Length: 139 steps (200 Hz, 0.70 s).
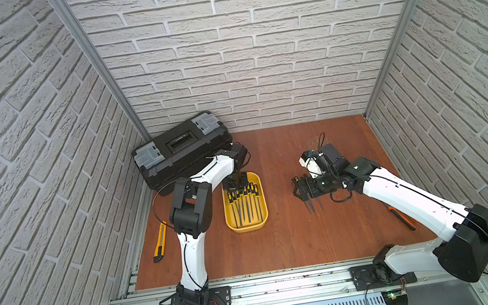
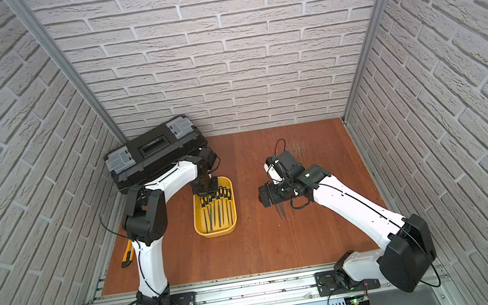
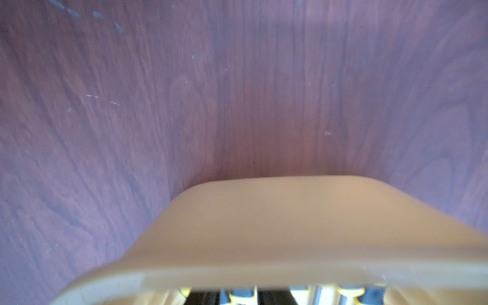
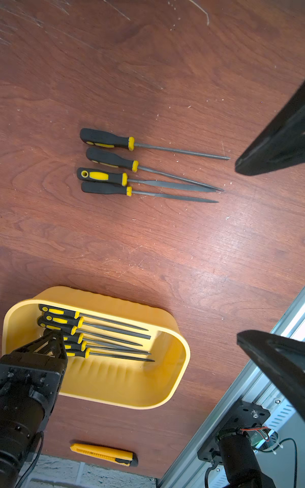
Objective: Take the file tool out of the storage box
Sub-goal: Pick up the file tool from the storage box.
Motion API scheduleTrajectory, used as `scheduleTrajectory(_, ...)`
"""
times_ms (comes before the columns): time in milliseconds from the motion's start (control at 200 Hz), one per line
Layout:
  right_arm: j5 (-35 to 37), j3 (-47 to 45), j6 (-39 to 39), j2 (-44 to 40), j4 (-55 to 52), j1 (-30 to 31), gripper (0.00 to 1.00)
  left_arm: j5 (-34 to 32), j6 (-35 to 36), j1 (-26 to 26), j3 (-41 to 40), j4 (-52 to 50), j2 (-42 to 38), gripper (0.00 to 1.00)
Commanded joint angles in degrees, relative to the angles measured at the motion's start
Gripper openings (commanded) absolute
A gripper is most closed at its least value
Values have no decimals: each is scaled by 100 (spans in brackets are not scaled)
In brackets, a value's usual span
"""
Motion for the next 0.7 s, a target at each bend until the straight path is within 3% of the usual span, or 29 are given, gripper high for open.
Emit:
scheduleTrajectory(0,50,-94,14,-166,91,19,96,-107,63,26,68,-51,192,24)
scheduleTrajectory(100,59,-123,16,-182,85,21,96,-155,68,22,70,-60,217,19)
scheduleTrajectory(535,89,-104,-7,-181,74,14,96,-200,130,-7,99,-105,284,18)
scheduleTrajectory(690,114,-99,-15,-208,42,19,96,-195,136,-34,169,-140,393,26)
